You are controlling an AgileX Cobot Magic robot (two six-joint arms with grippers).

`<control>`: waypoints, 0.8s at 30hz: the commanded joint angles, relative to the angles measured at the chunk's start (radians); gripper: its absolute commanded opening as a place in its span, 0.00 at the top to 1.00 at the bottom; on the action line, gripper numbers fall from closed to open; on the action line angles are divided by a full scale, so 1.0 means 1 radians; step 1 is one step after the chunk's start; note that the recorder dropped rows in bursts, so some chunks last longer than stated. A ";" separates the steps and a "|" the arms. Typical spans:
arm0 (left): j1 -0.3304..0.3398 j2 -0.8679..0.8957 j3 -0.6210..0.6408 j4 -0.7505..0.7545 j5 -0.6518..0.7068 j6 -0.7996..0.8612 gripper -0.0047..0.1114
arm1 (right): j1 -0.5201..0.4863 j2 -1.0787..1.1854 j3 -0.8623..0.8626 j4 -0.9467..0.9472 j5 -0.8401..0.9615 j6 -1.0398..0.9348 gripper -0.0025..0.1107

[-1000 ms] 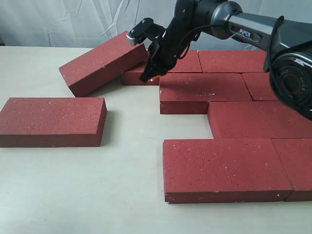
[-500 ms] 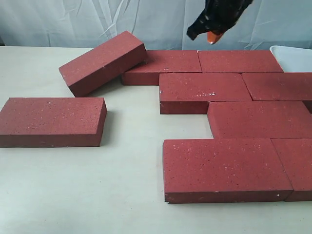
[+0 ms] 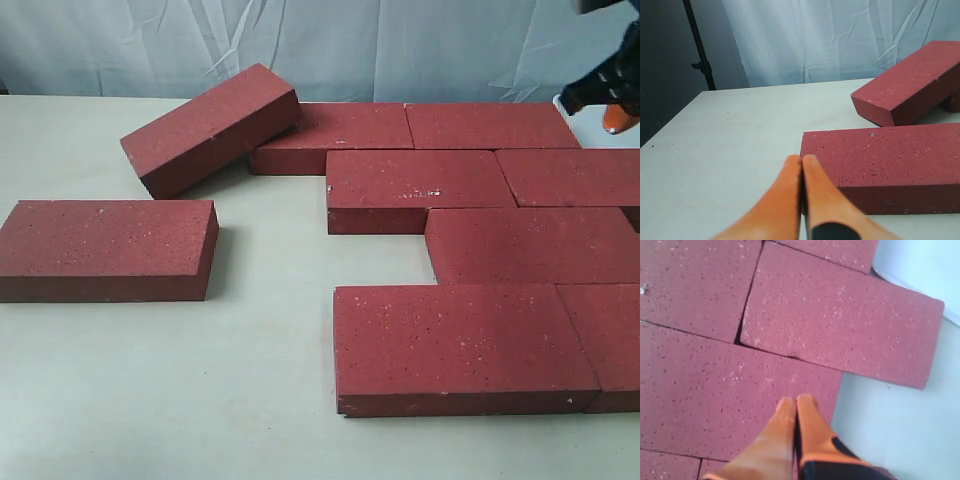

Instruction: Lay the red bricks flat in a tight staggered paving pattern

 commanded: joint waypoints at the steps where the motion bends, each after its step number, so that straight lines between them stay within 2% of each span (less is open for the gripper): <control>1: 0.004 -0.004 0.002 -0.006 -0.006 -0.004 0.96 | -0.038 -0.140 0.172 0.020 -0.108 0.041 0.99; 7: 0.004 -0.004 0.002 0.019 -0.006 -0.004 0.96 | -0.038 -0.277 0.349 0.023 -0.211 0.080 0.99; 9: 0.004 -0.004 0.002 0.083 -0.030 0.000 0.96 | -0.038 -0.316 0.401 0.023 -0.247 0.083 0.99; 11: 0.004 -0.004 0.002 0.087 -0.070 -0.014 0.96 | -0.038 -0.347 0.446 0.020 -0.280 0.085 0.99; 15: 0.004 -0.004 0.002 -0.082 -0.118 -0.014 0.96 | -0.038 -0.385 0.498 0.020 -0.341 0.085 0.99; 20: 0.004 -0.004 0.002 -0.162 -0.219 -0.014 0.96 | -0.038 -0.388 0.507 0.020 -0.345 0.085 0.99; 24: 0.004 -0.004 0.002 -0.378 -0.256 -0.083 0.96 | -0.038 -0.388 0.507 0.023 -0.347 0.085 0.99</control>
